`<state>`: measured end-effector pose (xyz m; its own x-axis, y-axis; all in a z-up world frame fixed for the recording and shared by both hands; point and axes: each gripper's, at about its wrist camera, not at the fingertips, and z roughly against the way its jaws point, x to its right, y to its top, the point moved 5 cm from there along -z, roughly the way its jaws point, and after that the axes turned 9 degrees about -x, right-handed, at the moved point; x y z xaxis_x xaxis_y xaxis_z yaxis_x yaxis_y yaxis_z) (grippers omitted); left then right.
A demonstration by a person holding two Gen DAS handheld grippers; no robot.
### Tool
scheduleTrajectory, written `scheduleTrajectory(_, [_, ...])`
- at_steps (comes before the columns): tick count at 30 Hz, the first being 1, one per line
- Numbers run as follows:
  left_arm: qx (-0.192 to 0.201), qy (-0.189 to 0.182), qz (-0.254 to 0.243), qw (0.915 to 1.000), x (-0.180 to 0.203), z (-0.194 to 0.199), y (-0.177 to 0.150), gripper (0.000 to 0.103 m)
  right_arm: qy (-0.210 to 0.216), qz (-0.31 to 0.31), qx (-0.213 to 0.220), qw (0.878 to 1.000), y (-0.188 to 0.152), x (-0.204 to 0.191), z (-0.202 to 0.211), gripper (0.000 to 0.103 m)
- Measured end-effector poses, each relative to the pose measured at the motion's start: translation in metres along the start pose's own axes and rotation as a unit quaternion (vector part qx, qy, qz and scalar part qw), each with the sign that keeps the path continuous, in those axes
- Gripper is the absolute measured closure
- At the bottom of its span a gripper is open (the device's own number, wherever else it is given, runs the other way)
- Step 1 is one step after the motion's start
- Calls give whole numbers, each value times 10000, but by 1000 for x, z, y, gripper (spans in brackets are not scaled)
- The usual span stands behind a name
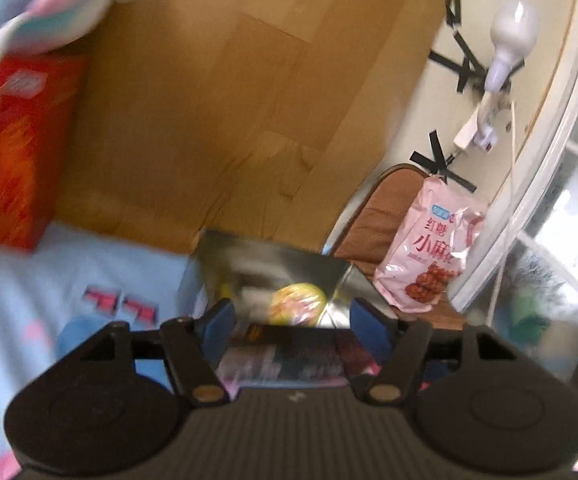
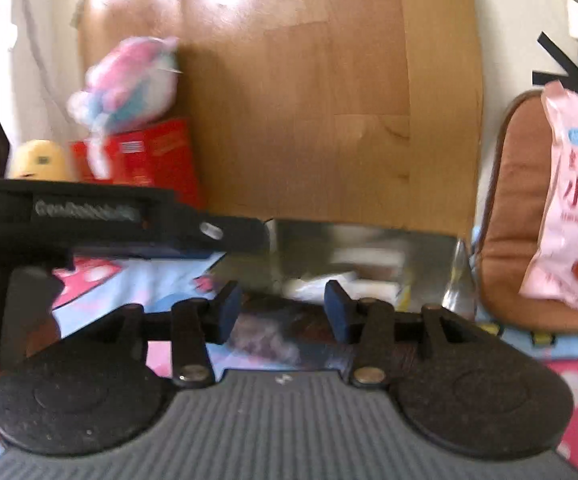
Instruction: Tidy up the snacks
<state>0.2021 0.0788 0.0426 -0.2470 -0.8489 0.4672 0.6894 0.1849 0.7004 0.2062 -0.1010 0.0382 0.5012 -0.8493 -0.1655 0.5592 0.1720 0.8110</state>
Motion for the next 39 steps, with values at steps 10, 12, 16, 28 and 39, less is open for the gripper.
scheduleTrajectory(10, [-983,-271,323,9943,-13,-34,-60,42,801,452,-188,9956,-106,-42,68,55])
scheduleTrajectory(12, [-1094,-246,390,9929,-12,-40,-69,50,596,307,-389,9970,-113,-38,64,57])
scheduleTrajectory(16, [-956,-251,365,9944,-2,-20,-78,53,557,131,-562,9968,-119,-29,68,77])
scheduleTrajectory(28, [7,-34,555,9985,4,74,-99,53,1210,147,-167,9924,-113,-37,97,74])
scheduleTrajectory(39, [97,307,1047,9940,-40,96,-127,50,1194,945,-530,9869,-119,-80,63,73])
